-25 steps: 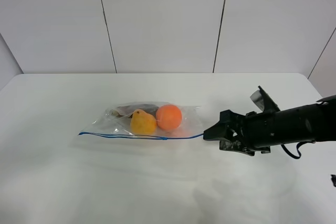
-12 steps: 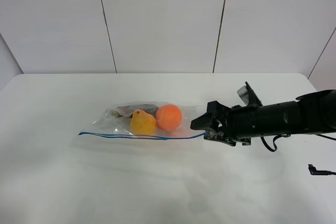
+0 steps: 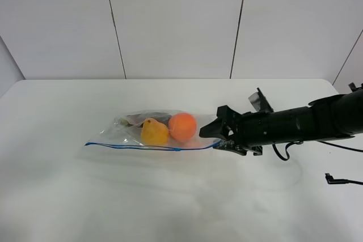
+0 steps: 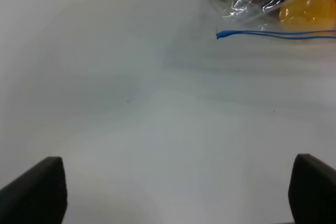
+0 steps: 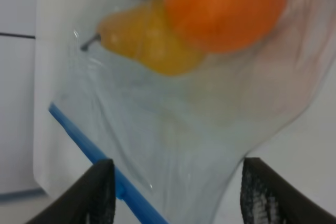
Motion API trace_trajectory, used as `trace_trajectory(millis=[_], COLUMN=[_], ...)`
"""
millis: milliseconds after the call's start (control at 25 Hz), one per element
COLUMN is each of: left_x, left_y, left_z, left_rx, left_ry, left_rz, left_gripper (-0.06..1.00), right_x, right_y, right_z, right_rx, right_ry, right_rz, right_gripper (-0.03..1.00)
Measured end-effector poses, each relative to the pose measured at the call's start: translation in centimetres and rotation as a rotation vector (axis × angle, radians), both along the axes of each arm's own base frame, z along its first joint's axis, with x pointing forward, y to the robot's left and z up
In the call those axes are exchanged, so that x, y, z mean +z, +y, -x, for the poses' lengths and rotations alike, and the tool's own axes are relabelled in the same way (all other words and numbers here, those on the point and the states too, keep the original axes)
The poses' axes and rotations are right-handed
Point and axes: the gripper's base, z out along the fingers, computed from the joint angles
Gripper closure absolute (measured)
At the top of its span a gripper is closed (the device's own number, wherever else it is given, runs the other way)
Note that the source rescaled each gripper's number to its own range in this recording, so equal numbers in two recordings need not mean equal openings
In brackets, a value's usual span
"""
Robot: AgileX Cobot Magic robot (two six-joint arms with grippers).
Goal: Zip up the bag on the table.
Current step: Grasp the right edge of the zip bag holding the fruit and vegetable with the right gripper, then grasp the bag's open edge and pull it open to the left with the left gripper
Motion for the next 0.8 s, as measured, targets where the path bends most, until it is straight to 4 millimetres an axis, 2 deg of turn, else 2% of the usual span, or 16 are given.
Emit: trace_trajectory(millis=[160, 240, 320, 520, 640, 680, 800], left_x=[0.0, 0.0, 0.0, 0.0, 0.0, 0.0, 0.0], left_y=[0.0, 0.0, 0.0, 0.0, 0.0, 0.0, 0.0], left_z=[0.0, 0.0, 0.0, 0.0, 0.0, 0.0, 0.0], left_rx=[0.0, 0.0, 0.0, 0.0, 0.0, 0.0, 0.0], left_ry=[0.0, 0.0, 0.0, 0.0, 0.0, 0.0, 0.0], left_rz=[0.0, 0.0, 0.0, 0.0, 0.0, 0.0, 0.0], left_gripper=[-0.06, -0.06, -0.06, -0.06, -0.06, -0.06, -0.06], right_x=[-0.9, -1.0, -1.0, -1.0, -1.0, -1.0, -1.0], right_y=[1.4, 1.6, 1.5, 1.5, 1.5, 1.5, 1.5], right_z=[0.4, 0.4, 0.4, 0.4, 0.4, 0.4, 0.4], right_rx=[0.027, 0.021, 0.016, 0.025, 0.038, 0.043, 0.047], right_ry=[0.011, 0.007, 0.006, -0.008, -0.025, -0.032, -0.036], right_rz=[0.026, 0.038, 0.042, 0.047, 0.054, 0.057, 0.059], right_gripper=[0.08, 0.12, 0.26, 0.7, 0.92, 0.96, 0.97])
